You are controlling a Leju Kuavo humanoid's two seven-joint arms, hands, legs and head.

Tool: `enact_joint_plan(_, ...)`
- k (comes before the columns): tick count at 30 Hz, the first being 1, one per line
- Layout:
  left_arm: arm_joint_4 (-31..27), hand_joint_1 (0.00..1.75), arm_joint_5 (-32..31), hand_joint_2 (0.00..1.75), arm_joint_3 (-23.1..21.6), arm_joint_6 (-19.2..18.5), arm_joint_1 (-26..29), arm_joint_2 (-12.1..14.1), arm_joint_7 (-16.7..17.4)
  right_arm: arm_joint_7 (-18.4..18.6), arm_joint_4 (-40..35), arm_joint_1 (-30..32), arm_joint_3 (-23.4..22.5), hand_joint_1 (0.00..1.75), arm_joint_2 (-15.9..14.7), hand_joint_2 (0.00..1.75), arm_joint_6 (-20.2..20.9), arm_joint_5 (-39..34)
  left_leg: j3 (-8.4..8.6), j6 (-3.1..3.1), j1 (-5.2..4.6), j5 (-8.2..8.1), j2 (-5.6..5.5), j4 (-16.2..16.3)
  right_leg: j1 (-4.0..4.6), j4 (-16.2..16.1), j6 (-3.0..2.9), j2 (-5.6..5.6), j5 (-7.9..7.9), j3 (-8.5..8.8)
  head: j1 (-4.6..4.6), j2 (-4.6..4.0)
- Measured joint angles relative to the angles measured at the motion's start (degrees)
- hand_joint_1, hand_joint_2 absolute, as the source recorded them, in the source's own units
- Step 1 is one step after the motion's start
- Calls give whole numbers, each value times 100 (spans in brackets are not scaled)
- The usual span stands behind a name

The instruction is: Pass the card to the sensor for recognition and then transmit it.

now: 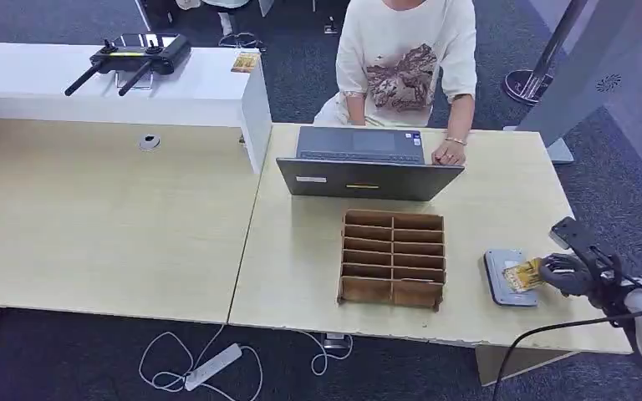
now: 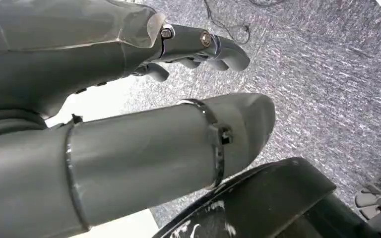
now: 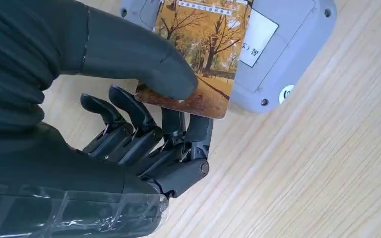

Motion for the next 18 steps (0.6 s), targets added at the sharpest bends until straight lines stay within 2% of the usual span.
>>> enact_joint_plan(18,0,0,-105,0,0,-55,-28,-24,44,0,9,44,33,175,53,175,-179,20,0,0,0,0,0,0,0,0,0,0,0,0,0,0)
